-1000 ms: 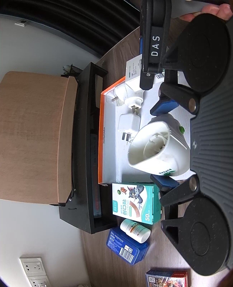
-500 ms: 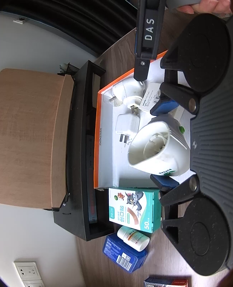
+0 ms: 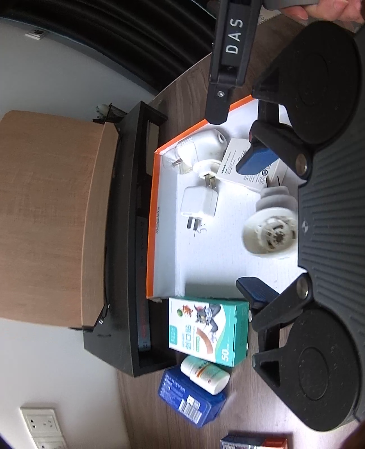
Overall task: Organize rigid objects
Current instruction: 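Move the left tool to the red card box while the right tool approaches the teal bandage box, then grasp the red card box with the left tool while the right tool grasps the teal bandage box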
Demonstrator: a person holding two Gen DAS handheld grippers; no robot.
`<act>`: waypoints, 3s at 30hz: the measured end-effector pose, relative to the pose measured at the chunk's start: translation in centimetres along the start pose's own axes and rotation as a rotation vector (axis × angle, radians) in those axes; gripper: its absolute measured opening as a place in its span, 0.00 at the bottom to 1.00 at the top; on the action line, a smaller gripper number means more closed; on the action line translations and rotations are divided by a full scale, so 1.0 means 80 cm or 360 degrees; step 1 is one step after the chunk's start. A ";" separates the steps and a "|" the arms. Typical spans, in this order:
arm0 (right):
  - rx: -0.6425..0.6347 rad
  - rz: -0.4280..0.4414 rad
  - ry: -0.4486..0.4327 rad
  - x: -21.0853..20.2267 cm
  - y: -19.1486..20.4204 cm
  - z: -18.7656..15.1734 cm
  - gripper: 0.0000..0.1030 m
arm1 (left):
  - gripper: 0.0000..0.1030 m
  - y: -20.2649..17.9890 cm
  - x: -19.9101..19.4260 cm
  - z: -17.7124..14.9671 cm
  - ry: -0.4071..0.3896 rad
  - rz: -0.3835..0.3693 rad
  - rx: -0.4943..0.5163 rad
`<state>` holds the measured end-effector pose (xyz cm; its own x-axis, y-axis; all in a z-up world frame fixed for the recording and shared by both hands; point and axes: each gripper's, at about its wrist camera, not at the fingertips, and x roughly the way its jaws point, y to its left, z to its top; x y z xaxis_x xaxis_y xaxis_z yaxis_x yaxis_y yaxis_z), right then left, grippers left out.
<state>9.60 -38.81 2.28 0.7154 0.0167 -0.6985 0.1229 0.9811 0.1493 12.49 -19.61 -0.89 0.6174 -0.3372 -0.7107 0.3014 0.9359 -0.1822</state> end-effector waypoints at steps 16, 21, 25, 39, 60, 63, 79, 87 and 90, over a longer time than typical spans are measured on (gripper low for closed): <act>-0.0159 0.0201 0.0032 0.009 0.083 -0.009 0.74 | 0.81 0.073 -0.058 -0.012 -0.0102 0.0246 -0.0204; -0.0220 0.0255 0.0053 0.015 0.111 -0.013 0.74 | 0.81 0.094 -0.070 -0.016 -0.0119 0.0306 -0.0258; -0.0249 0.0288 0.0072 0.020 0.128 -0.016 0.74 | 0.81 0.110 -0.075 -0.021 -0.0117 0.0332 -0.0300; -0.0310 0.0345 0.0135 0.038 0.175 -0.025 0.74 | 0.81 0.155 -0.086 -0.031 -0.0118 0.0415 -0.0378; -0.0241 0.0262 0.0223 0.097 0.202 -0.021 0.75 | 0.94 0.257 -0.046 -0.028 0.0007 0.0634 -0.0459; -0.0230 0.0241 0.0234 0.106 0.206 -0.019 0.75 | 0.94 0.268 -0.031 -0.027 0.0041 0.0654 -0.0448; -0.0205 0.0140 0.0322 0.175 0.244 0.002 0.83 | 0.58 0.289 -0.020 -0.012 0.0024 0.0595 -0.0345; -0.0199 0.0060 0.0357 0.208 0.263 0.010 0.85 | 0.58 0.294 -0.033 -0.017 0.0029 0.0559 -0.0340; -0.0221 0.0036 0.0382 0.222 0.267 0.008 0.85 | 0.58 0.293 -0.039 -0.020 0.0029 0.0549 -0.0349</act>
<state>25.38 -17.65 -6.44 0.5312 0.0677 -0.8446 0.0015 0.9967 0.0808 16.51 3.56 -4.05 0.6417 0.0000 -0.7670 -0.0842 0.9939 -0.0705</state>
